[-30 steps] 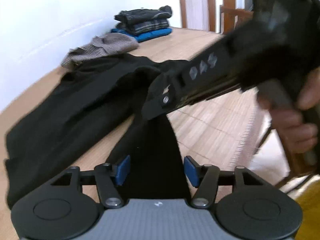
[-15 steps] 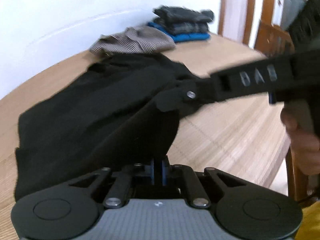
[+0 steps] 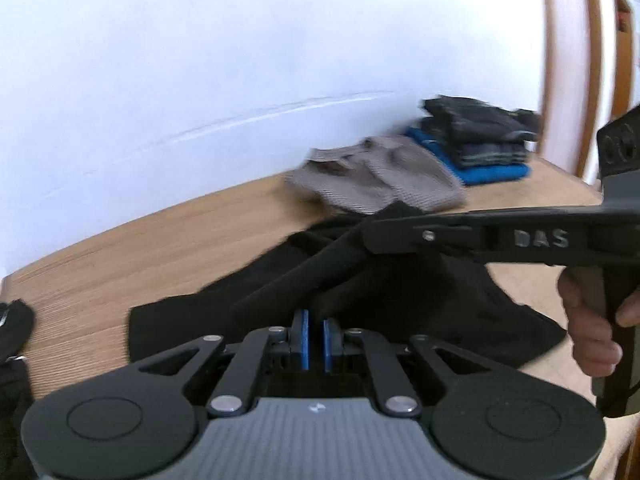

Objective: Fold clothes

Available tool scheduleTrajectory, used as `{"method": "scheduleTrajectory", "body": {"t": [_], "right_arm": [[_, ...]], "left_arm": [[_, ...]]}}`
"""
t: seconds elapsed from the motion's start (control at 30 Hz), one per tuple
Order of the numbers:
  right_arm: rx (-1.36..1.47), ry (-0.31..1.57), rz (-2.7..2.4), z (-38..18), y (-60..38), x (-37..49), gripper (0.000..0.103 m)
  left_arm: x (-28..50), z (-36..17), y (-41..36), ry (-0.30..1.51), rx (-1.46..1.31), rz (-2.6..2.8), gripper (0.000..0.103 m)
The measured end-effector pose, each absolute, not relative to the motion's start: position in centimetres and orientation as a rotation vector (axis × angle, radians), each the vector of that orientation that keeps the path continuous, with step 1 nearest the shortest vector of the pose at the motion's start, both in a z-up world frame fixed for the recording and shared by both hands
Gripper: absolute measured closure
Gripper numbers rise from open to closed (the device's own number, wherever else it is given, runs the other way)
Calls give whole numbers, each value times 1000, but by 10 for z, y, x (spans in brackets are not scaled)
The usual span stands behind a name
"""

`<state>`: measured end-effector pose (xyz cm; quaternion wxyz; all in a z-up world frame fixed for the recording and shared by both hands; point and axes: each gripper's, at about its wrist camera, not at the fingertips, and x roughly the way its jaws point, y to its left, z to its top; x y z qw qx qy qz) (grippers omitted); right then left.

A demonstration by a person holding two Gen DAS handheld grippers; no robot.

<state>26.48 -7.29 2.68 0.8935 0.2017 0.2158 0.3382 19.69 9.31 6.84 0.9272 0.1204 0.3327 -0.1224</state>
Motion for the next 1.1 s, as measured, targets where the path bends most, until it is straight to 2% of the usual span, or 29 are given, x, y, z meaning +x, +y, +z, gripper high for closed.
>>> {"method": "scheduleTrajectory", "body": {"t": [0.07,0.13,0.27,0.33,0.4,0.5,0.67,0.73,0.83,1.03,1.1], "right_arm": [[430,459,718,22,-60,293,92],[395,477,691,13,-45,321,90],[293,598,396,-9,-33,355,62],[334,618,317,-18,-51,348,56],[423,631,334,-28,-77,330,43],[524,678,274,-44,-109,297,35],[538,750,156,-68,-124,245,35],[519,774,143,-73,-121,228,35],[440,808,154,-73,-106,212,35],[403,849,157,-82,-83,216,35],[414,850,165,-82,-79,219,35]], "left_arm": [[213,64,100,706,252,-218,95],[232,56,103,734,260,-187,90],[269,29,114,812,255,-118,90],[275,16,126,848,225,-117,89],[279,1,134,886,211,-136,86],[279,-15,141,917,262,-161,76],[266,-21,157,944,277,-196,58],[258,-18,164,945,264,-214,47],[241,-13,174,932,252,-252,36],[258,-35,172,942,261,-281,36],[270,-46,170,953,277,-251,39]]}}
